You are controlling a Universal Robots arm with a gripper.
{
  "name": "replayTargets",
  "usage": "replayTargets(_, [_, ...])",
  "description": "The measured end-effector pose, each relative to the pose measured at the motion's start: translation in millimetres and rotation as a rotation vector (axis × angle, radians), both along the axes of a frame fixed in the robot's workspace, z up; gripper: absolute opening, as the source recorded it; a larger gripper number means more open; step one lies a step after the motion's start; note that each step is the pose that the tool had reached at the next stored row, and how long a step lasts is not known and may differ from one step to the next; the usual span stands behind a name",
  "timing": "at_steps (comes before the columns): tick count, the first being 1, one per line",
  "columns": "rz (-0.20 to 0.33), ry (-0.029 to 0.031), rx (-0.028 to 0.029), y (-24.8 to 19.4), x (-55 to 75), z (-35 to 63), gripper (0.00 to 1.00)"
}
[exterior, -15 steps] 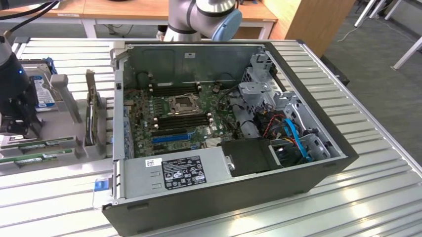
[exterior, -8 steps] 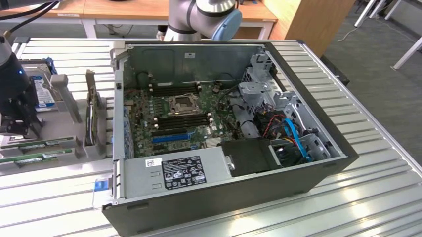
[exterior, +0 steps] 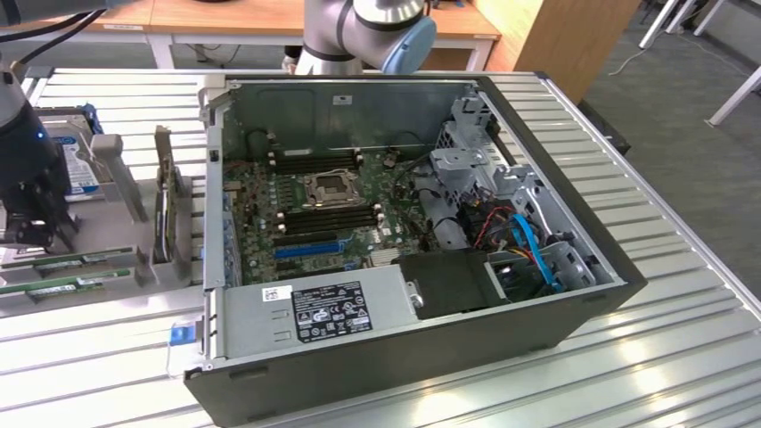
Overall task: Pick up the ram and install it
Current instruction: 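Pick up the ram and move it above insertion slot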
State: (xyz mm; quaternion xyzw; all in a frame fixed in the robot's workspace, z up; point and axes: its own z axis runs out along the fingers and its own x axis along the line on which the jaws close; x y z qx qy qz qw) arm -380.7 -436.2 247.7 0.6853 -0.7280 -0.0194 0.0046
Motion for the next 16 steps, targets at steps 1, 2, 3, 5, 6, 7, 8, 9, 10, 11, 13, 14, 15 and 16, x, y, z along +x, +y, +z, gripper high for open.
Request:
replayTargets(1, [0.000,0.0000,0.0000,0.0,0.0,-0.6,0.31])
replayTargets(2, [0.000,-0.0001,0.0000,0.0,0.0,-1.3,0.31])
replayTargets(3, [0.000,0.0000,0.0000,0.0,0.0,-1.8,0.31])
replayTargets(5, [0.000,0.0000,0.0000,0.0,0.0,-2.9,0.31])
replayTargets(6, [0.000,0.0000,0.0000,0.0,0.0,-3.5,0.31])
replayTargets(7, [0.000,-0.0001,0.0000,0.0,0.0,-4.2,0.31])
replayTargets(8, [0.000,0.0000,-0.0001,0.0,0.0,-4.8,0.31])
replayTargets(9, [0.000,-0.0001,0.0000,0.0,0.0,-5.7,0.31])
replayTargets(10, [0.000,0.0000,0.0000,0.0,0.0,-6.4,0.31])
replayTargets(11, [0.000,0.0000,0.0000,0.0,0.0,-7.1,0.31])
replayTargets(13, [0.000,0.0000,0.0000,0.0,0.0,-8.6,0.31])
replayTargets(14, [0.000,0.0000,-0.0001,0.0,0.0,-9.3,0.31])
replayTargets(15, [0.000,0.0000,0.0000,0.0,0.0,-10.0,0.31])
replayTargets(16, [0.000,0.0000,0.0000,0.0,0.0,-10.7,0.31])
